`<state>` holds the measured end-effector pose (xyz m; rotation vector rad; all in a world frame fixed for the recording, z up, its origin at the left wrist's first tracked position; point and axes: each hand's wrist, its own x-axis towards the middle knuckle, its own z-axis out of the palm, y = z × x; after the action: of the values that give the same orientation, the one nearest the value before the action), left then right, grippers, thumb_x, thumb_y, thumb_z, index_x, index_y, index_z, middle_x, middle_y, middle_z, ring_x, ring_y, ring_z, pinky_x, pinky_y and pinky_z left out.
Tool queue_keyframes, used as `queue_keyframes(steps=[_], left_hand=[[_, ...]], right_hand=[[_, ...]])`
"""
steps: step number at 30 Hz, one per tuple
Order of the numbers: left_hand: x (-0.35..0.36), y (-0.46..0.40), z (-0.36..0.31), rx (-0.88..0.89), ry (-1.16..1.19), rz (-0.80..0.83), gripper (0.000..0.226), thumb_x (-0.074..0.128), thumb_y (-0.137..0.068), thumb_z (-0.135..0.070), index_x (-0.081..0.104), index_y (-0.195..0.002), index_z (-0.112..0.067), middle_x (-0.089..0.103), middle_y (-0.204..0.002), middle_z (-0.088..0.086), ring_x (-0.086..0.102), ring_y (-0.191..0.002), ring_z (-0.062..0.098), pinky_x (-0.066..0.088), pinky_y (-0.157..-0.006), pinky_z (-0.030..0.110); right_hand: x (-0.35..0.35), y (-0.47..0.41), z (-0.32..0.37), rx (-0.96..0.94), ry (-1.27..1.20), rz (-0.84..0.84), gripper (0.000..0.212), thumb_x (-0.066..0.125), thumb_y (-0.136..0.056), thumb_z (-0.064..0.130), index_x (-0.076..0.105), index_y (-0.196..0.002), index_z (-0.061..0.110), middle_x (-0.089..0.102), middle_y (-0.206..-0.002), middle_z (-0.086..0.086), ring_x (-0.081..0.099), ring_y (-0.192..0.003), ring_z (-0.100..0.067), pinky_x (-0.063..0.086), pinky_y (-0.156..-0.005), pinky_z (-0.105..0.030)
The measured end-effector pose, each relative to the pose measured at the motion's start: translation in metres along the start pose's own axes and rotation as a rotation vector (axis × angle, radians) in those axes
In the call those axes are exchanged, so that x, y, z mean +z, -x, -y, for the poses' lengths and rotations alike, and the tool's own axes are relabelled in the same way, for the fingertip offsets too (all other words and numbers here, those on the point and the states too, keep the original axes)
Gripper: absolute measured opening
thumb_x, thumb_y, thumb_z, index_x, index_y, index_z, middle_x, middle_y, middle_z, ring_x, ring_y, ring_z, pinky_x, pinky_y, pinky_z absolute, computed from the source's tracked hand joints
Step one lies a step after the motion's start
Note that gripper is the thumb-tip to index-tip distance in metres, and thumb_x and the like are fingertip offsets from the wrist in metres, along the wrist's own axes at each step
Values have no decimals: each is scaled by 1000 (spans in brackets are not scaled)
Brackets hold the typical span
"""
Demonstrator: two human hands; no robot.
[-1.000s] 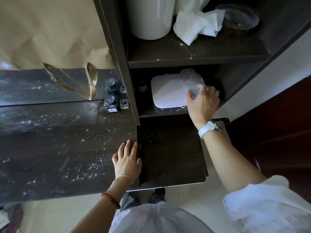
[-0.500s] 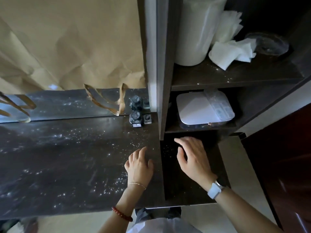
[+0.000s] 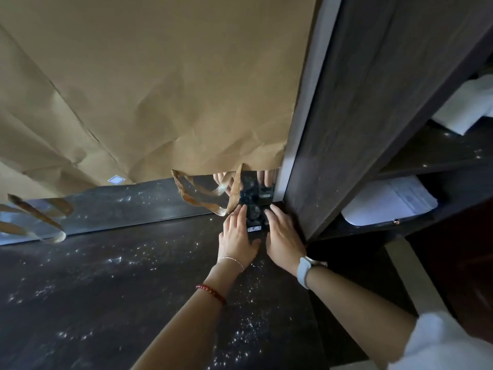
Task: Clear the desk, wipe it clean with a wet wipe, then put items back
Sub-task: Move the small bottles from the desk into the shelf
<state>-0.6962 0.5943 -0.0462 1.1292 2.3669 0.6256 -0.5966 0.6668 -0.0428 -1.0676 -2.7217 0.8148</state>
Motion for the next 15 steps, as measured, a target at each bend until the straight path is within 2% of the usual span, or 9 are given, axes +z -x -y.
queue_keyframes(steps=[3, 5, 7, 9, 12, 15], left_hand=[[7, -13, 2, 36, 31, 6, 83, 63, -77, -18, 13, -143, -15, 22, -150, 3, 18, -138, 23, 28, -108, 41], [10, -16, 3, 43, 47, -32, 76, 63, -76, -16, 21, -139, -12, 31, -145, 7, 28, -133, 25, 31, -105, 39], [12, -13, 2, 53, 31, -61, 67, 64, -77, -19, 29, -133, -10, 38, -135, 11, 40, -122, 29, 37, -96, 39], [16, -5, 2, 70, 7, -51, 63, 65, -77, -18, 33, -130, -7, 40, -129, 14, 45, -114, 32, 39, -91, 39], [21, 10, 6, 68, 30, -81, 60, 66, -77, -18, 37, -128, -5, 46, -127, 13, 45, -115, 31, 36, -94, 36], [19, 25, 6, 32, 90, -133, 57, 69, -75, -19, 43, -124, -7, 50, -125, 11, 43, -116, 31, 33, -95, 36]], right_hand=[[7, -13, -3, 67, 8, 33, 67, 49, -84, -2, 17, -142, 7, 13, -153, -10, 16, -138, -27, 22, -113, -37], [11, -16, -3, 88, 25, 14, 68, 52, -82, -2, 20, -141, 7, 22, -149, -10, 24, -133, -28, 28, -109, -38], [12, -14, -3, 101, 62, -18, 63, 54, -80, -3, 29, -136, 7, 33, -139, -11, 35, -122, -30, 36, -102, -39], [12, -7, -5, 89, 116, -9, 55, 52, -78, -5, 36, -129, 6, 37, -133, -12, 39, -113, -31, 37, -97, -39], [13, 6, -10, 46, 195, 41, 48, 49, -78, -7, 39, -124, 4, 42, -127, -14, 40, -108, -32, 35, -93, -37], [15, 19, -9, 23, 167, -11, 40, 52, -80, -5, 44, -119, 4, 48, -119, -15, 44, -106, -32, 37, -90, -36]])
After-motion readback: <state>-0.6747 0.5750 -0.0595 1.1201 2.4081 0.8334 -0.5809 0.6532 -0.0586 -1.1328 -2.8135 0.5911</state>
